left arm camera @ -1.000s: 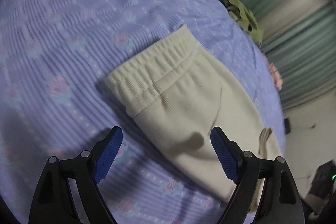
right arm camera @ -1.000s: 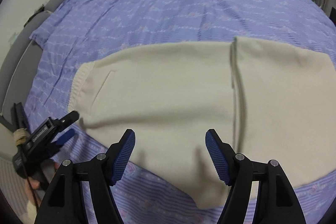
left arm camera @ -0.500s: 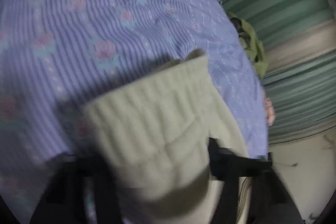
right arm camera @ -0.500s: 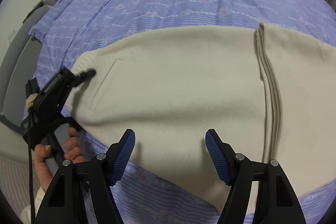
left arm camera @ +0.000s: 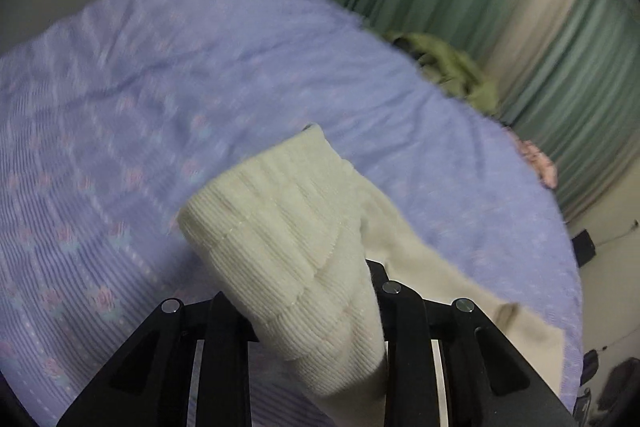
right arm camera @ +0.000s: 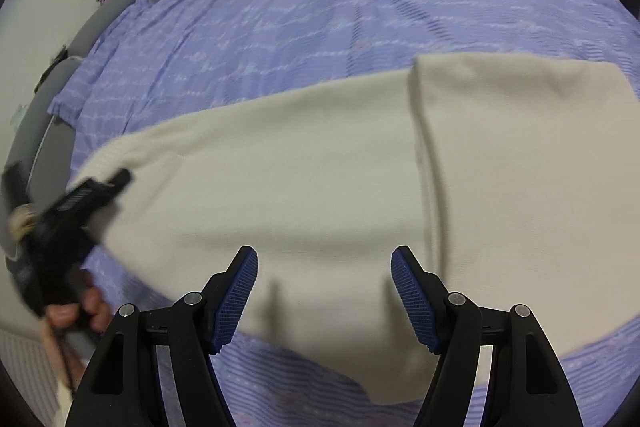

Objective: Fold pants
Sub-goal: 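Grasp the waistband end with the left gripper and fold it over the cuffs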

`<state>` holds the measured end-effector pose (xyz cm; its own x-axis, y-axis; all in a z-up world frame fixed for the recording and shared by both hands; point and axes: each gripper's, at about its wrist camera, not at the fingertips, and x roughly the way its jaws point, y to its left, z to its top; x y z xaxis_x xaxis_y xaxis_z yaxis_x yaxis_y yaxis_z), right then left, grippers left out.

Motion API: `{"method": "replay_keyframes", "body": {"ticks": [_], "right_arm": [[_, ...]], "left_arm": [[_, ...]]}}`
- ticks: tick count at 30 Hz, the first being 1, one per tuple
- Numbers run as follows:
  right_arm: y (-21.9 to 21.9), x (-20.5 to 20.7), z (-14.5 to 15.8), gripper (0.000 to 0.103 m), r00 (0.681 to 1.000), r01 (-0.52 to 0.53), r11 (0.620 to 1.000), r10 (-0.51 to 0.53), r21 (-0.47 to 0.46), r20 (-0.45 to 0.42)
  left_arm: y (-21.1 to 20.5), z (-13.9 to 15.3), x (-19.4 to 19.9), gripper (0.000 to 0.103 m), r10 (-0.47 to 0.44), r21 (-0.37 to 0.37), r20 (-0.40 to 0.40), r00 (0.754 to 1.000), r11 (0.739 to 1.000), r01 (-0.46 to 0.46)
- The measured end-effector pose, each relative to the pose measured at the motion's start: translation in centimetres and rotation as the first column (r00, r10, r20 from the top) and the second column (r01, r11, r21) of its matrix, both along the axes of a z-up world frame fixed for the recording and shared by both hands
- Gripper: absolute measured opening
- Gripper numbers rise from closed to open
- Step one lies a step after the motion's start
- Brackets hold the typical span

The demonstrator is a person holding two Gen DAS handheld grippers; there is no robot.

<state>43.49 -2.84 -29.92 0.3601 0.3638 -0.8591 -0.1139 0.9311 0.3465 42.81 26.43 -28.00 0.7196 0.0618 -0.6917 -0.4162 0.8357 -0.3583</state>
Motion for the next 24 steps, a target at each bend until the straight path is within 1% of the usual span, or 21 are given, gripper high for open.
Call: {"method": "replay_keyframes", "body": {"ticks": [2, 3, 5, 7, 9, 11, 13, 16, 20, 22, 24], "right_arm": [[-1.5, -0.2, 1.0, 0.071, 1.0, 0.011, 1.0, -0.011, 0.004, 0.021], [-2.1, -0.2, 1.5, 0.071, 0.999, 0.014, 1.0, -0.014, 0.003, 0.032], [-4.0, -0.4, 3.1, 0.071, 0.998, 0.026, 1.0, -0.026, 0.003, 0.065], [-5.8, -0.4, 4.5, 0.071, 0.995, 0.039, 0.999, -0.039, 0.003, 0.09], [-7.9, -0.5, 6.0, 0.071, 0.993, 0.053, 0.999, -0.053, 0.003, 0.11], [-10.3, -0.4, 7.4, 0.071, 0.989, 0.076, 0.997, -0.075, -0.003, 0.127], [-12.8, -0.6, 8.6, 0.071, 0.985, 0.102, 0.995, -0.1, -0.003, 0.143], [-16.2, -0.7, 9.9, 0.071, 0.978, 0.133, 0.991, -0.13, -0.006, 0.166], [-20.8, -0.6, 11.0, 0.071, 0.97, 0.164, 0.986, -0.158, -0.018, 0.186], [-22.8, -0.5, 11.3, 0.071, 0.967, 0.17, 0.985, -0.161, -0.029, 0.196], [-24.7, -0.7, 11.5, 0.071, 0.964, 0.178, 0.983, -0.165, -0.043, 0.209]], "left_arm": [[-2.4, 3.0, 0.0, 0.027, -0.053, 0.081, 0.029, 0.998, 0.995, 0.05], [-3.7, 4.3, 0.6, 0.027, -0.082, 0.119, 0.041, 0.996, 0.99, 0.076], [-7.0, 7.0, 0.7, 0.027, -0.146, 0.213, 0.051, 0.988, 0.968, 0.132], [-9.4, 8.8, 1.1, 0.027, -0.174, 0.276, 0.044, 0.984, 0.949, 0.155], [-12.5, 10.6, 1.6, 0.027, -0.217, 0.321, 0.048, 0.975, 0.928, 0.191], [-15.1, 11.9, 2.1, 0.027, -0.256, 0.345, 0.05, 0.965, 0.912, 0.224], [-18.3, 13.1, 2.7, 0.027, -0.303, 0.38, 0.048, 0.952, 0.887, 0.263], [-22.4, 14.3, 3.1, 0.027, -0.366, 0.394, 0.049, 0.929, 0.862, 0.319], [-28.3, 15.0, 3.8, 0.026, -0.432, 0.397, 0.041, 0.901, 0.834, 0.382], [-31.1, 15.0, 4.1, 0.026, -0.452, 0.394, 0.032, 0.892, 0.826, 0.404], [-33.8, 14.3, 4.9, 0.026, -0.472, 0.381, 0.012, 0.881, 0.817, 0.432]]}}
